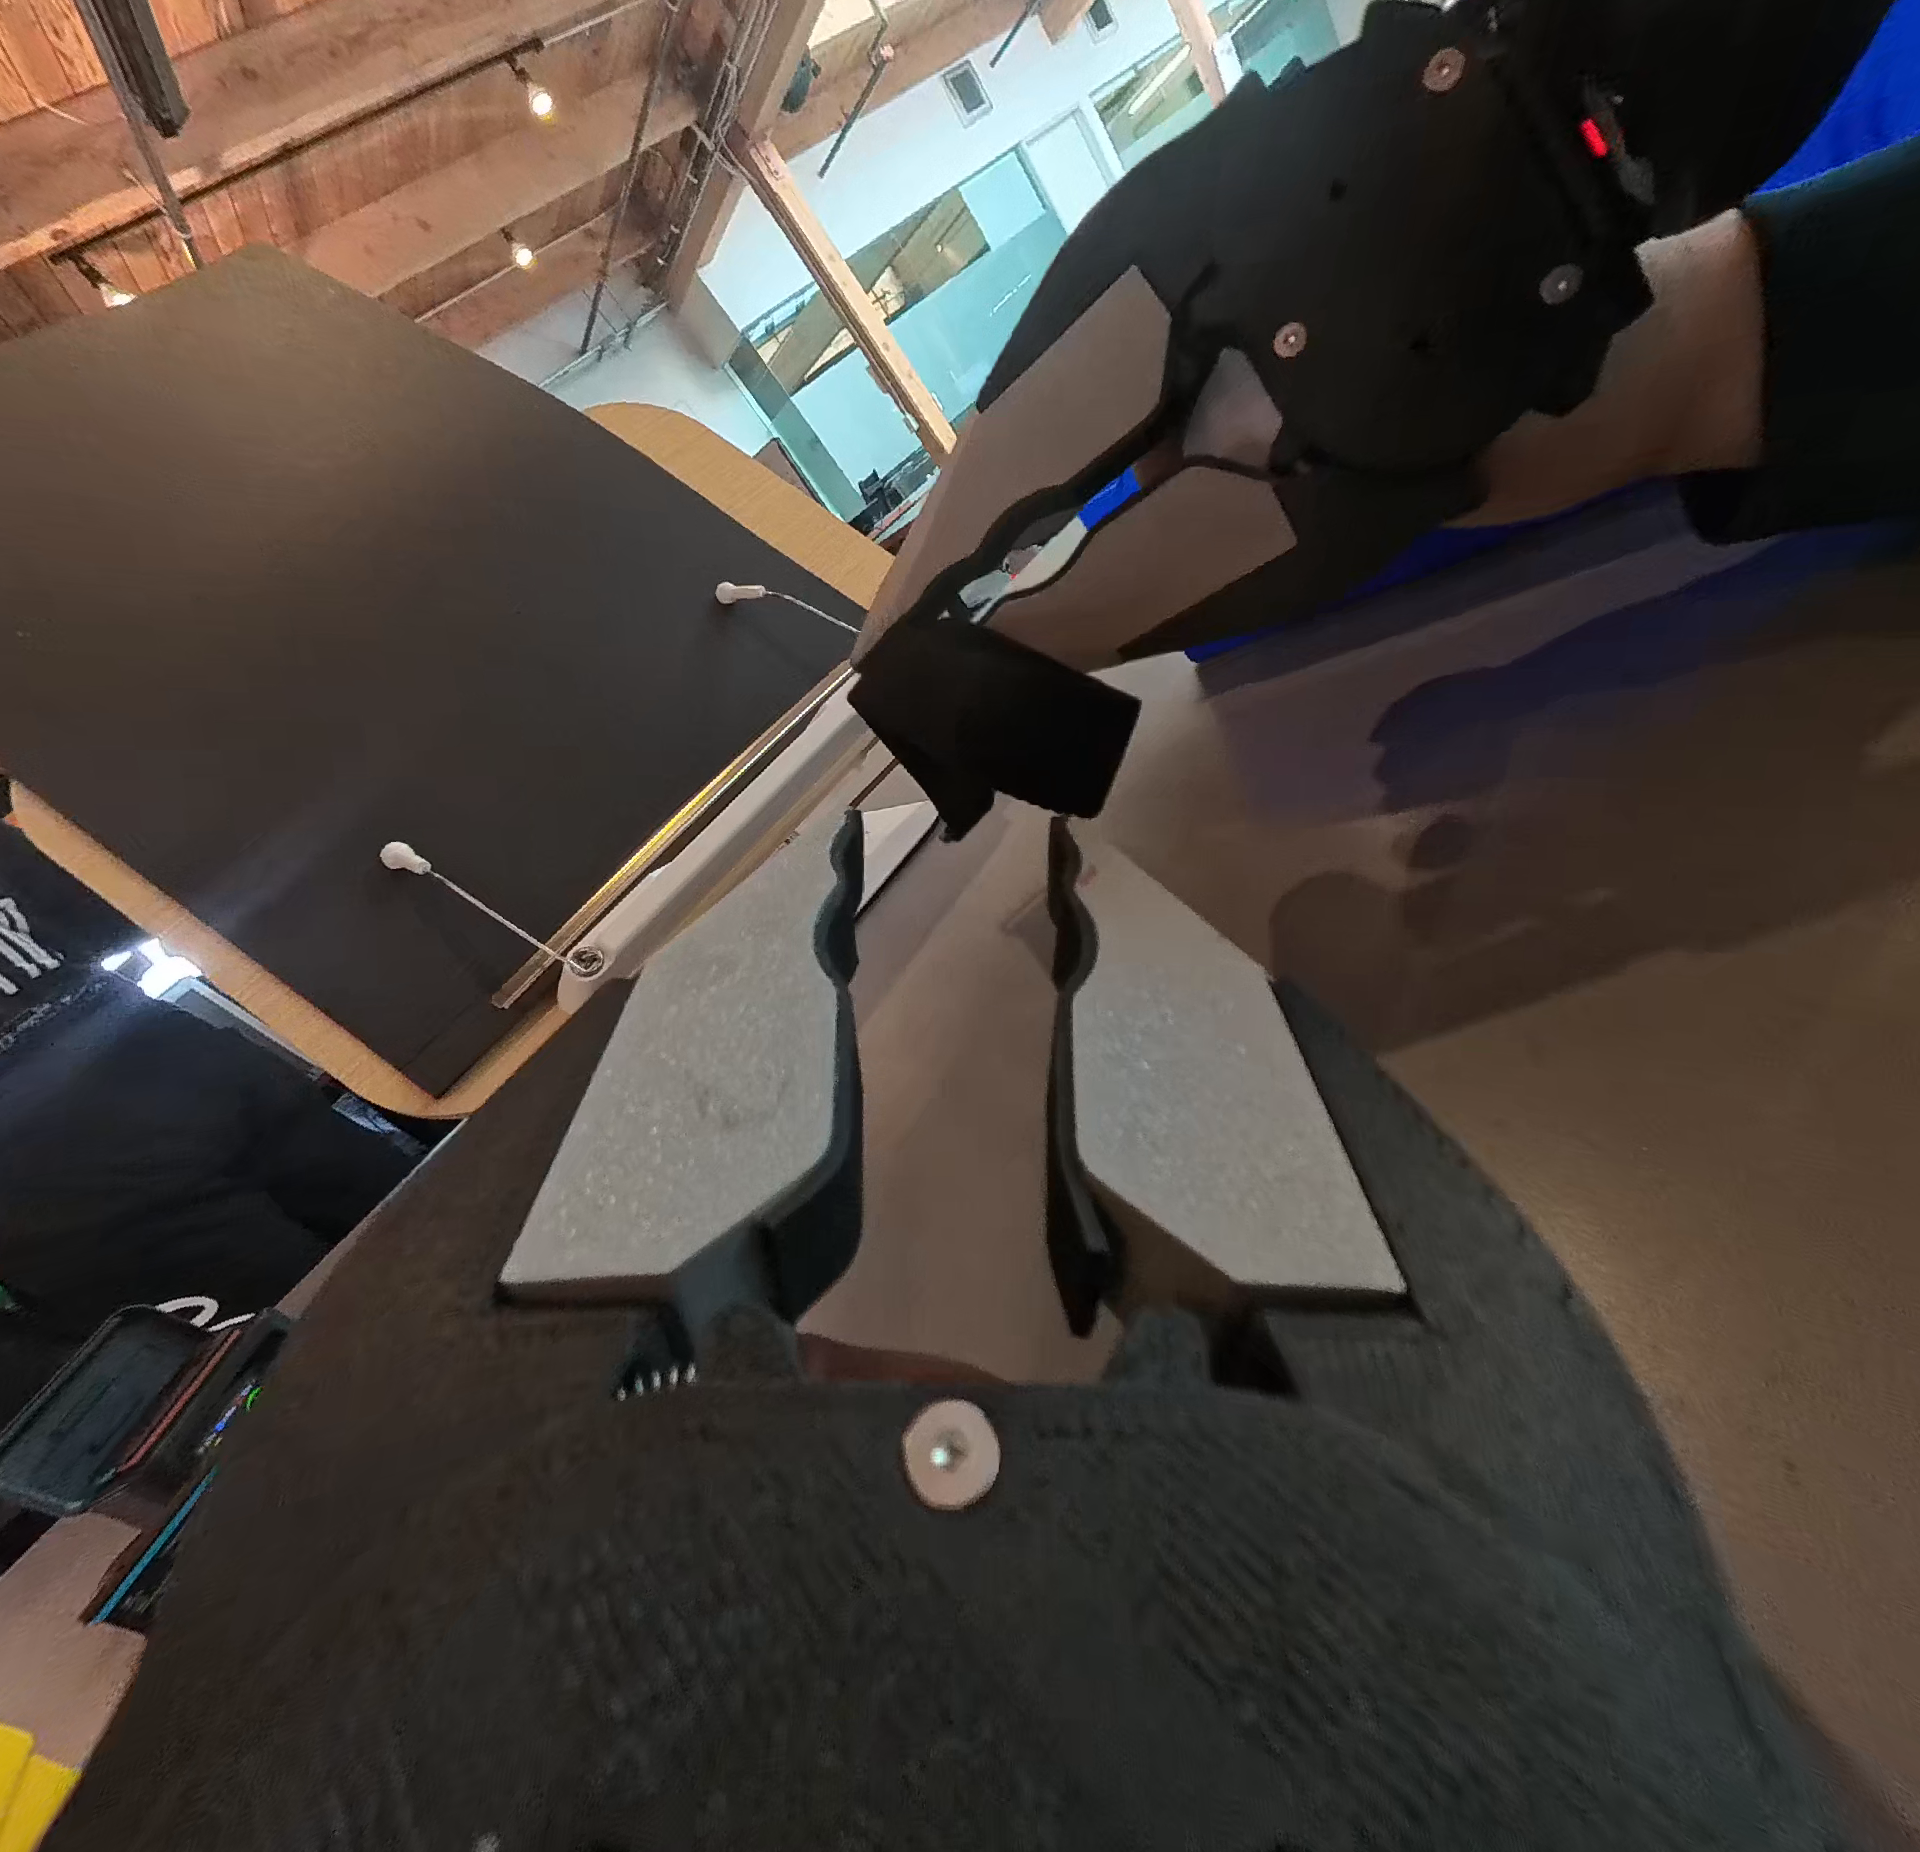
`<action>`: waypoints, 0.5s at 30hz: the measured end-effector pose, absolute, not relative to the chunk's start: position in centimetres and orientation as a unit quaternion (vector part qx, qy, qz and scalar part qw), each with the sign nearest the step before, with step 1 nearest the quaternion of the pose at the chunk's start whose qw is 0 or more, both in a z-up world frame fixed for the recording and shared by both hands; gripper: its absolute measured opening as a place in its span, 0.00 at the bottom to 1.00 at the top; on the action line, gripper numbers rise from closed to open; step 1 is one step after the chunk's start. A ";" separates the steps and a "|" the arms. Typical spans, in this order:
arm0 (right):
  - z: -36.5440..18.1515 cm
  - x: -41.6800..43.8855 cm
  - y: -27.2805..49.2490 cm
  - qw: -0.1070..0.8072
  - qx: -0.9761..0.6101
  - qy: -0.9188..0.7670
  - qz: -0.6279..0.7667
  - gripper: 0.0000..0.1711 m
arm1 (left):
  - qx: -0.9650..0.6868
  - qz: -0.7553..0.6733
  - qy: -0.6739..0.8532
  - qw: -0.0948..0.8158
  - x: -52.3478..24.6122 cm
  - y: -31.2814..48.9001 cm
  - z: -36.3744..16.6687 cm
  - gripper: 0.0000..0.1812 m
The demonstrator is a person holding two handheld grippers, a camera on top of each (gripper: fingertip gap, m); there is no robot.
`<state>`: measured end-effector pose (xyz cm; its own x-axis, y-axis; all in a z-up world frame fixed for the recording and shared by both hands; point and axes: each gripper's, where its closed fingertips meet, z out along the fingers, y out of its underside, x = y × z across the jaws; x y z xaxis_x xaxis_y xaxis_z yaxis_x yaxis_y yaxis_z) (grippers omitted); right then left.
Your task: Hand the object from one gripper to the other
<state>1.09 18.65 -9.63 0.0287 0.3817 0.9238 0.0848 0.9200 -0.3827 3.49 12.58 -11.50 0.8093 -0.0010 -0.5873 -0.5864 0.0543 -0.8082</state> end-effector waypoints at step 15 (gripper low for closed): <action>-8.1 1.5 18.4 0.716 -0.180 -0.659 0.145 0.01 | -0.665 0.223 0.206 0.683 2.7 12.7 -11.6 0.21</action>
<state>1.54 18.37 -8.10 0.0894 0.4450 0.8911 0.0304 0.8930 -0.4490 2.65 12.70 -11.58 0.8156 0.0298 -0.5778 -0.5784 0.0176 -0.8156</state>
